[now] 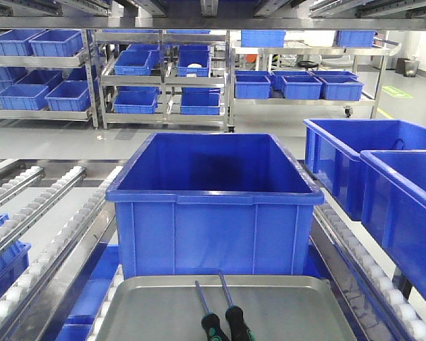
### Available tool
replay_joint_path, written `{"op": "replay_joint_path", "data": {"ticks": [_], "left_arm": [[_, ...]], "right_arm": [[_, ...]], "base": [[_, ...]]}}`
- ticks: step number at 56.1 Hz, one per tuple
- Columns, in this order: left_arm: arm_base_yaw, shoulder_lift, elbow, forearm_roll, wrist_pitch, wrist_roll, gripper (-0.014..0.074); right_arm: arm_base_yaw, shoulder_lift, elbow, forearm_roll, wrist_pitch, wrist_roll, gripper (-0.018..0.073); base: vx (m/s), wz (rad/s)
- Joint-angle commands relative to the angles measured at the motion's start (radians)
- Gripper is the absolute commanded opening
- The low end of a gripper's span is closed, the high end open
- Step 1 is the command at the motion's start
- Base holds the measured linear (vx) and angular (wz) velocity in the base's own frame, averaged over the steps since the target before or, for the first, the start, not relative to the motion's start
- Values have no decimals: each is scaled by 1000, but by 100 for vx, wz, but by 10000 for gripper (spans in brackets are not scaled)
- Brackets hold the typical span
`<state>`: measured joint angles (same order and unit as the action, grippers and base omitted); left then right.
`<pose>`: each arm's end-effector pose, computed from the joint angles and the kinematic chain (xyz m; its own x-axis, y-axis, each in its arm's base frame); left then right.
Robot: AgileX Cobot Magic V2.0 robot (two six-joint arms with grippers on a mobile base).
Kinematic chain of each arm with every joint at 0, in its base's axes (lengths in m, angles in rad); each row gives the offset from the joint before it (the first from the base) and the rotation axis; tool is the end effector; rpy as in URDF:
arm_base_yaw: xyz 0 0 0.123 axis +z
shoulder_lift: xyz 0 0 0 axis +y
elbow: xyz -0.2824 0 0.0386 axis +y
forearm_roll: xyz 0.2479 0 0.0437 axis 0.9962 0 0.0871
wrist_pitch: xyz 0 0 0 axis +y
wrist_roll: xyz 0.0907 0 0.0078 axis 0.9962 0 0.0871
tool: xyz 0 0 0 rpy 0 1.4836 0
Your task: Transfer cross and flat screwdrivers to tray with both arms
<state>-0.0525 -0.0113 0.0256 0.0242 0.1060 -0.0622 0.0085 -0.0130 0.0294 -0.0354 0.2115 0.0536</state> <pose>0.0566 -0.0027 0.1954 -0.0349 -0.0363 -0.9987 0.0486 0.9981 -0.0380 0.0558 -0.0002 0.1847 -0.1401 0.0178 -0.9900 0.0015 0.9998 0.0178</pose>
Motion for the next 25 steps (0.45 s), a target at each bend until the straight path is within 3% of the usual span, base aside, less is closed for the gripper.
{"op": "replay_joint_path", "data": {"ticks": [1, 25], "left_arm": [[1, -7, 31, 0, -84, -7, -3], [1, -7, 31, 0, -84, -7, -3]], "right_arm": [[-1, -11, 18, -7, -89, 1, -8], [-1, -11, 18, -7, -89, 1, -8]], "base": [[0, 0], [0, 0]]}}
